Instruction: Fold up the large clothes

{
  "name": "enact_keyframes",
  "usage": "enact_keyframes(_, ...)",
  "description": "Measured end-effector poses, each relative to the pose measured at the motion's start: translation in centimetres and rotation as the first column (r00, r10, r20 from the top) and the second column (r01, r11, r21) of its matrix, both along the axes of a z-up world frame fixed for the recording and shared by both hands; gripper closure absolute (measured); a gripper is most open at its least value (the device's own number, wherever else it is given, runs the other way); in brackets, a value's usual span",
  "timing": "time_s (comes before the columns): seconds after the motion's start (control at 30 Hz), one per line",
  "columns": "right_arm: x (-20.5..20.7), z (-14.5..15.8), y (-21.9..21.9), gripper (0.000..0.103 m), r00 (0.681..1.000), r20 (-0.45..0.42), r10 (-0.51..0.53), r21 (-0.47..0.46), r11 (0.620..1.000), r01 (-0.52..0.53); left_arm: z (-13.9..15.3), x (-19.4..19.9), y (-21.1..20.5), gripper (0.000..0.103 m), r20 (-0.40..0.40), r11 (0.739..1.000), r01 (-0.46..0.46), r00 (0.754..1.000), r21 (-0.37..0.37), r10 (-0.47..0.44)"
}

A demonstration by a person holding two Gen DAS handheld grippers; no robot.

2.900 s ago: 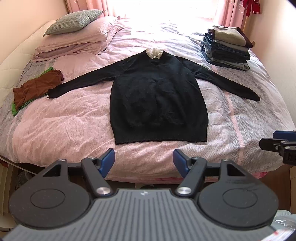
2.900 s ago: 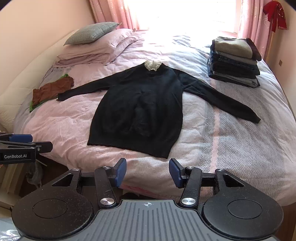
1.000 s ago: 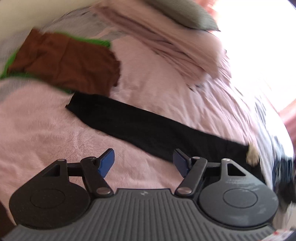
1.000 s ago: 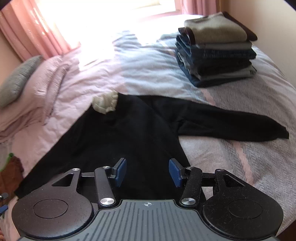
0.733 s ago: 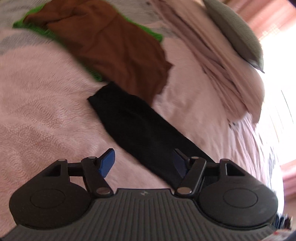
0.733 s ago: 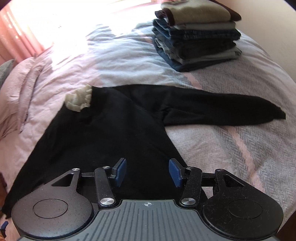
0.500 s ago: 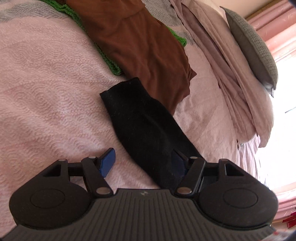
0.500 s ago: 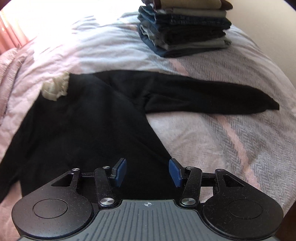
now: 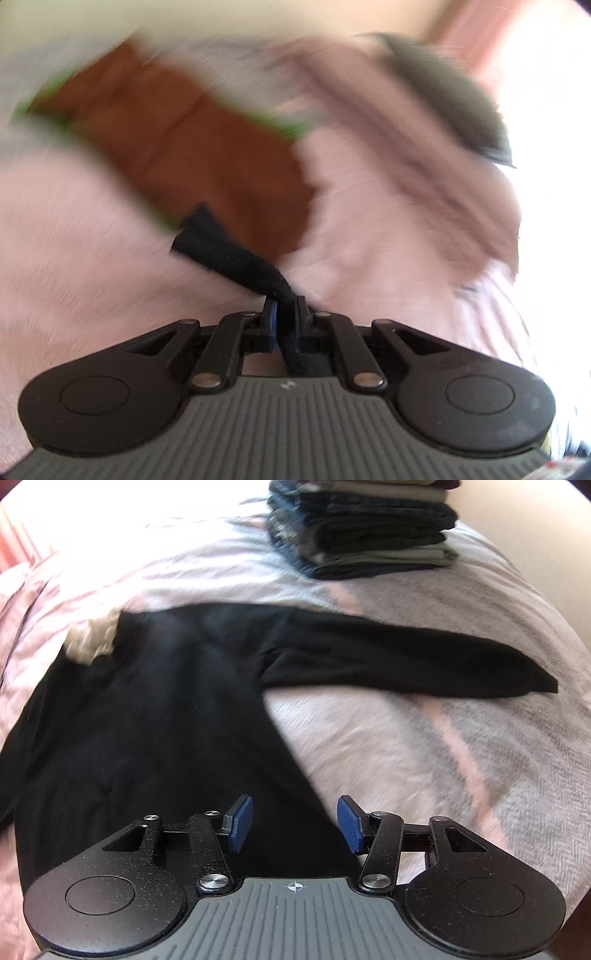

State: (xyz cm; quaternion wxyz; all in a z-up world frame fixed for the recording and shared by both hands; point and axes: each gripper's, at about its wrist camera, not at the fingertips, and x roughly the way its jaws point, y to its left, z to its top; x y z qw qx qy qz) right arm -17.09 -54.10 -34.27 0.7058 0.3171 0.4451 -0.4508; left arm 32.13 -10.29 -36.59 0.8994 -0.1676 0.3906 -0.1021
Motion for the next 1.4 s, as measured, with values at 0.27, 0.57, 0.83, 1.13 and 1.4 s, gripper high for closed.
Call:
enact_keyframes(0.27, -5.2, 1.2, -3.2, 0.055, 0.998, 0.04, -0.053, -0.034, 0.998, 0.055, 11.2, -13.1, -18.8, 0.098, 0.295, 0.827, 0.56, 0.801, -0.059, -0.521)
enact_keyframes(0.57, -9.5, 1.6, -6.9, 0.055, 0.986, 0.132, -0.097, -0.043, 0.994, 0.104, 2.8, -29.0, -33.0, 0.067, 0.078, 0.463, 0.879, 0.457, 0.113, -0.886)
enact_keyframes(0.83, -4.7, -1.3, -9.4, 0.055, 0.871, 0.489, 0.055, 0.051, 0.994, -0.092, -3.0, -22.7, -24.0, 0.065, -0.092, 0.539, 0.723, 0.63, 0.431, -0.771)
enact_keyframes(1.13, 5.1, -7.4, -14.6, 0.055, 0.782, 0.623, -0.032, 0.212, 0.969, -0.13, -5.7, -20.3, -24.6, 0.061, -0.091, 0.338, 0.667, 0.521, 0.664, -0.849)
enact_keyframes(1.4, 7.0, -10.3, -17.1, 0.083, 0.768, 0.628, -0.126, 0.28, 0.957, -0.072, -7.0, -19.0, -25.5, 0.093, -0.059, 0.308, 0.643, 0.483, 0.702, -0.874)
